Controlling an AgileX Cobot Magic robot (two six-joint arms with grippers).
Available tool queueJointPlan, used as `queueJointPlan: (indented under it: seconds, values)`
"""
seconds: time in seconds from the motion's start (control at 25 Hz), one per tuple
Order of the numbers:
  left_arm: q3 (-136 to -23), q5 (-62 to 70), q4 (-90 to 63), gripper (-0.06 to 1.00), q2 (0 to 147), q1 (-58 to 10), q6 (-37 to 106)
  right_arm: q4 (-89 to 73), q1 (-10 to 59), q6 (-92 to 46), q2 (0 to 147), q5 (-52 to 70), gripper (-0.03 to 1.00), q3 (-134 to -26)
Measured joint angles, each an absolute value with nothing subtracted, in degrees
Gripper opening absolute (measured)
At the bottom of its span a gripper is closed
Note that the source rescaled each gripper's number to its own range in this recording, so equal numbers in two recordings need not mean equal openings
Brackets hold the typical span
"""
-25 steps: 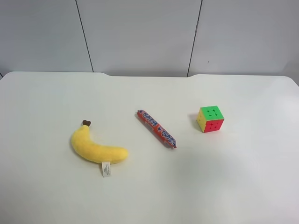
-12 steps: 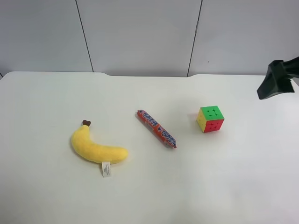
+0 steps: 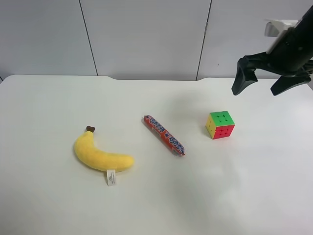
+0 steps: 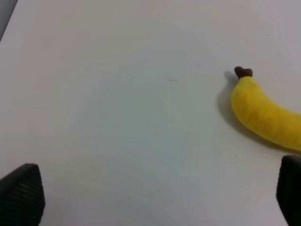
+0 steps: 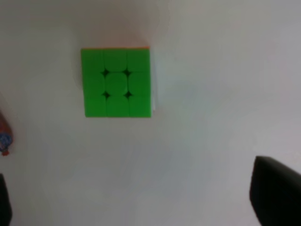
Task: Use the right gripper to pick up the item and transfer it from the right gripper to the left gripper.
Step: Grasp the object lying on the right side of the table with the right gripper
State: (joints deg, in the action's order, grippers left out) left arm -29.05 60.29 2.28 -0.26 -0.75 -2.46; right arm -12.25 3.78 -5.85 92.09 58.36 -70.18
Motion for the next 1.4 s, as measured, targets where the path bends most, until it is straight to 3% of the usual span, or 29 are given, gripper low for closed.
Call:
queueJointPlan:
  seconds: [0.72, 1.4]
  values:
    - [-29.05, 60.29, 2.28, 1.00, -0.26, -0.75, -2.46, -15.20, 3.78, -7.37, 110.43, 57.60, 1.00, -73.46]
    - [-29.05, 60.29, 2.28, 1.00, -0.26, -0.75, -2.46, -9.89, 9.13, -4.97, 110.97, 51.42, 1.00, -73.57]
